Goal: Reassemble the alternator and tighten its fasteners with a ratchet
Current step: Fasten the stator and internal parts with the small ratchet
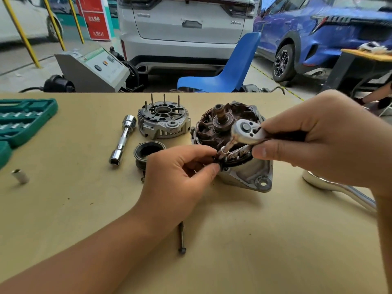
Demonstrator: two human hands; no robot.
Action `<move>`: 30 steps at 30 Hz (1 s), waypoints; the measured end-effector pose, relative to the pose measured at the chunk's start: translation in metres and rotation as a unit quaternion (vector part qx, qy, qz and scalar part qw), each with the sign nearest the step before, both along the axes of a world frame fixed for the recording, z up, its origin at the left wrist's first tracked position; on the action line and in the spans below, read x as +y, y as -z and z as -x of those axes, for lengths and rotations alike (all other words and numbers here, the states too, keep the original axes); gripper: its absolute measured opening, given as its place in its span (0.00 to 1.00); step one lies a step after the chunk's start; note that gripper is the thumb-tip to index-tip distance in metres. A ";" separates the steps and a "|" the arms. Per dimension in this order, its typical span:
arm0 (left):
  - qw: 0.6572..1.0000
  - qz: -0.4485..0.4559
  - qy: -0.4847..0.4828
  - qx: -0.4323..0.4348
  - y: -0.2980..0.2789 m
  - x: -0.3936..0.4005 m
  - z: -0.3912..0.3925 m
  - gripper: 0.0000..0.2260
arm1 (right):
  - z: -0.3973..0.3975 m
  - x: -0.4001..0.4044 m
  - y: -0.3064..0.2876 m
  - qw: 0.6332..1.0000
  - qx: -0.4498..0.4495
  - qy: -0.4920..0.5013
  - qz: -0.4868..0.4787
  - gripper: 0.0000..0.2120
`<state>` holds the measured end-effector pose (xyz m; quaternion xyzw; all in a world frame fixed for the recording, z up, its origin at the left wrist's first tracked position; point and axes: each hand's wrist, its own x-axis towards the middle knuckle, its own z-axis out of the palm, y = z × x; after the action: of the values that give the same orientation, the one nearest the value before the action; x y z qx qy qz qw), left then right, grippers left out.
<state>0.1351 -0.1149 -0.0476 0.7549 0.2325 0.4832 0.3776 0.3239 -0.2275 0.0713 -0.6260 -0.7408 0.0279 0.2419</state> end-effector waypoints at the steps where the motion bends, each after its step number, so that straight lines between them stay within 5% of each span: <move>1: 1.000 0.000 0.005 -0.002 0.000 0.000 0.000 0.13 | 0.003 0.001 -0.004 1.000 -0.007 0.007 0.009 0.21; 30: 1.000 0.014 0.008 -0.027 0.001 0.001 -0.004 0.10 | 0.079 0.011 -0.037 0.948 -0.215 0.202 0.121 0.16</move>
<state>0.1387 -0.1136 -0.0482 0.7383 0.2231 0.4970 0.3977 0.2445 -0.2160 0.1085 -0.7783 -0.6243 -0.0672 -0.0001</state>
